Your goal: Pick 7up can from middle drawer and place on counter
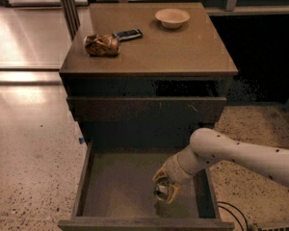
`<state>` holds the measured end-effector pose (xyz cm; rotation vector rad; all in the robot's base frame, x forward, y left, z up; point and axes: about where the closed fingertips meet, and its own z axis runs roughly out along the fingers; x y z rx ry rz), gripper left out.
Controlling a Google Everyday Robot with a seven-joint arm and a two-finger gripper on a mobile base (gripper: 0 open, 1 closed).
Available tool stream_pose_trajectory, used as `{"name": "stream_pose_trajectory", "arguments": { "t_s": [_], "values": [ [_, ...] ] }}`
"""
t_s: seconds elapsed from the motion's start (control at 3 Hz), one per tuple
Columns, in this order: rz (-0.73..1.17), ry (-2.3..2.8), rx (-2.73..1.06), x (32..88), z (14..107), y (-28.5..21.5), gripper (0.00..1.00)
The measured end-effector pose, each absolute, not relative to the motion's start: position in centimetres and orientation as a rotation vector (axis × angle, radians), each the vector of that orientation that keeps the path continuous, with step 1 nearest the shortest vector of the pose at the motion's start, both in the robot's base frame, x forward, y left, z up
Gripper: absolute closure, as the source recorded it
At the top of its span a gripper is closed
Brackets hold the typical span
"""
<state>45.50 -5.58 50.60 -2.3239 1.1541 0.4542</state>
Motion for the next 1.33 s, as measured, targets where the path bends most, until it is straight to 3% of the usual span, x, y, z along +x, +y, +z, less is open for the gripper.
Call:
{"name": "stream_pose_trajectory", "arguments": {
  "t_s": [1.0,1.33],
  "values": [
    [0.223,0.898,-2.303,49.6,78.4,-8.4,1.0],
    [0.225,0.897,-2.304,49.5,78.3,-8.4,1.0]
  ]
}}
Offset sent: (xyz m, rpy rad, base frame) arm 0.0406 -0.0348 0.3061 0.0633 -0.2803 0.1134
